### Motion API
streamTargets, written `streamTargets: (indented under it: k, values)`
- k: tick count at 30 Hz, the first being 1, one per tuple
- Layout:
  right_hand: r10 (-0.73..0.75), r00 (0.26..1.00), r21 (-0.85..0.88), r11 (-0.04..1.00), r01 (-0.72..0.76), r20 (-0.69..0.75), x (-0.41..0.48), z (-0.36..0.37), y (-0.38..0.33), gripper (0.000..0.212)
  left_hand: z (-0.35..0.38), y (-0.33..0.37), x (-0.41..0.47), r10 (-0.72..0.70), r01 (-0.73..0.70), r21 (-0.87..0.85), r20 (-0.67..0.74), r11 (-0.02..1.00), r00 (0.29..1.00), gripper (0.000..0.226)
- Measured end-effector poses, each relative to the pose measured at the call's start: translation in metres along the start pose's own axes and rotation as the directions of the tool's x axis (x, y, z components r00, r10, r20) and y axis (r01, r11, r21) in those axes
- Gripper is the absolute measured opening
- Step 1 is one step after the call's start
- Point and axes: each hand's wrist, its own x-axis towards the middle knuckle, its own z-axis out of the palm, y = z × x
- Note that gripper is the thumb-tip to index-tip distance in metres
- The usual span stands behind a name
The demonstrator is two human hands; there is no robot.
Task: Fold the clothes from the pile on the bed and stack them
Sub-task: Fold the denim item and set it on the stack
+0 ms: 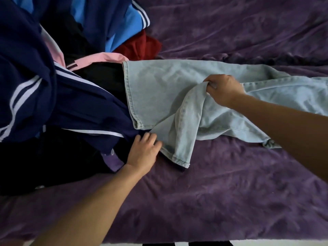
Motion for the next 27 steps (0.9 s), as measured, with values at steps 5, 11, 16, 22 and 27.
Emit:
streamTargets:
  k: [5,11,16,22,27]
  values:
    - [0.109,0.994,0.043,0.993,-0.109,0.004,0.036,0.0,-0.003,0.027,-0.031,-0.032,0.018,-0.302,0.268,-0.625,0.053,0.733,0.952,0.009]
    - [0.18,0.982,0.154,0.97,-0.186,0.049,0.086,-0.013,-0.008,0.029,-0.075,-0.079,0.049,-0.642,0.434,-0.795,0.602,-0.424,0.475,0.026]
    - [-0.12,0.97,-0.026,0.993,0.117,-0.21,0.054,0.006,-0.011,0.044,-0.074,-0.099,0.072,-0.579,0.648,-0.658,0.718,-0.384,0.387,0.063]
    - [-0.47,0.878,-0.181,0.875,0.449,-0.094,-0.013,0.064,-0.009,0.046,-0.058,-0.07,0.051,-0.625,0.724,-0.616,0.443,0.309,0.643,0.07]
    - [-0.258,0.96,-0.145,0.951,0.273,0.113,0.007,0.081,-0.014,0.066,-0.055,-0.059,-0.016,-0.525,0.666,-0.361,0.418,0.652,0.741,0.109]
